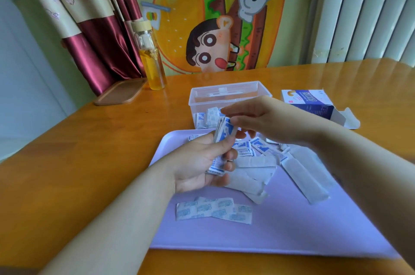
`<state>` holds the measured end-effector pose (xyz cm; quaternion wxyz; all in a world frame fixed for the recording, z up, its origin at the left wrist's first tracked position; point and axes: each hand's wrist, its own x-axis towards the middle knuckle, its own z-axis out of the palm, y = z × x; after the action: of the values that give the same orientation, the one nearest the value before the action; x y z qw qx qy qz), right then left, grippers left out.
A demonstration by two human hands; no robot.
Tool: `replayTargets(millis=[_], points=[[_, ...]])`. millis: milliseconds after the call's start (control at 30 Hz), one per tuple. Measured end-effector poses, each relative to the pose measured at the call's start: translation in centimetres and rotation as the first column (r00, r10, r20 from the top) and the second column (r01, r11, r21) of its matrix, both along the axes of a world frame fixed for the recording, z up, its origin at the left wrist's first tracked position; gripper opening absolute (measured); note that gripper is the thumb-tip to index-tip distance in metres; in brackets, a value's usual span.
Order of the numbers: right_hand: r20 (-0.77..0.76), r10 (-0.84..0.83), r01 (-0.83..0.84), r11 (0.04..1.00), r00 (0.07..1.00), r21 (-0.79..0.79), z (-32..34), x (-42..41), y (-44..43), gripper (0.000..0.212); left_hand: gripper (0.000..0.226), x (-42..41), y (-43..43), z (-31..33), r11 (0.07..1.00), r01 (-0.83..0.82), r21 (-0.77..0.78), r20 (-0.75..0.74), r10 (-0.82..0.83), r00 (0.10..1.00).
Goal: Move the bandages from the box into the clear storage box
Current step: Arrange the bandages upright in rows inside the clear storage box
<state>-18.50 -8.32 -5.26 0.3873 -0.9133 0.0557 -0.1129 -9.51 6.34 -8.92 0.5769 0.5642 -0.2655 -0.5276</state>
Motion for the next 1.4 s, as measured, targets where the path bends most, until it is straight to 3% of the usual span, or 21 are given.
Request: replayTargets(millis=[167, 267, 400, 467, 567, 633, 700, 733, 867, 1000, 1133, 1300, 1400], points=[[0.106, -0.026, 0.023, 0.999, 0.994, 0.036, 1.6, 1.1, -0.6, 0.014, 0.015, 1.5, -1.4, 1.4, 0.995, -0.1, -0.011, 0.132, 0.101, 0.986], [0.241, -0.08, 0.075, 0.997, 0.967, 0.027, 2.6, 2.5, -0.8, 0.008, 0.008, 2.3, -2.4, 2.8, 0.97, -0.21, -0.126, 0.236, 0.235, 0.943], [0.396, -0.176, 0.134, 0.982, 0.901, 0.13, 3.9, 5.3, -1.7, 0.007, 0.015, 4.0, -3.6, 4.8, 0.918, -0.23, -0.323, 0.404, 0.354, 0.843], [0.418, -0.203, 0.148, 0.976, 0.886, 0.161, 4.4, 6.9, -2.0, 0.014, 0.019, 5.5, -4.2, 5.5, 0.918, -0.229, -0.323, 0.574, 0.382, 0.724], [0.444, -0.255, 0.189, 0.964, 0.859, 0.188, 4.7, 9.2, -2.3, 0.02, 0.026, 8.2, -4.9, 6.0, 0.927, -0.261, -0.27, 0.807, 0.365, 0.465], [0.451, -0.291, 0.201, 0.951, 0.844, 0.236, 4.7, 10.7, -2.5, 0.02, 0.025, 9.9, -5.4, 6.0, 0.925, -0.263, -0.275, 0.876, 0.354, 0.327], [0.41, -0.312, 0.174, 0.925, 0.857, 0.339, 4.2, 12.0, -3.0, 0.011, 0.025, 11.0, -5.8, 5.6, 0.929, -0.244, -0.277, 0.909, 0.335, 0.246], [0.358, -0.299, 0.141, 0.903, 0.885, 0.405, 3.9, 12.6, -3.3, 0.005, 0.025, 11.6, -6.0, 5.3, 0.933, -0.231, -0.277, 0.911, 0.332, 0.245], [0.137, -0.167, 0.052, 0.797, 0.976, 0.601, 2.1, 13.8, -4.0, 0.013, 0.026, 12.7, -6.2, 3.9, 0.948, -0.216, -0.235, 0.903, 0.295, 0.312], [0.157, -0.151, 0.037, 0.824, 0.976, 0.566, 1.1, 14.7, -4.2, 0.01, 0.024, 13.7, -6.1, 3.4, 0.952, -0.213, -0.221, 0.907, 0.281, 0.315], [0.207, -0.14, 0.035, 0.896, 0.968, 0.442, 2.1, 15.5, -4.3, 0.008, 0.029, 14.0, -5.7, 3.7, 0.944, -0.207, -0.255, 0.863, 0.319, 0.392], [0.07, -0.206, 0.163, 0.906, 0.976, 0.39, 2.7, 16.9, -5.7, 0.009, 0.025, 15.1, -4.9, 3.6, 0.95, -0.225, -0.217, 0.916, 0.277, 0.289], [-0.129, -0.293, 0.32, 0.856, 0.948, 0.405, 1.7, 17.4, -6.3, 0.007, 0.021, 16.0, -4.1, 3.5, 0.977, -0.21, -0.048, 0.969, 0.096, 0.23]])
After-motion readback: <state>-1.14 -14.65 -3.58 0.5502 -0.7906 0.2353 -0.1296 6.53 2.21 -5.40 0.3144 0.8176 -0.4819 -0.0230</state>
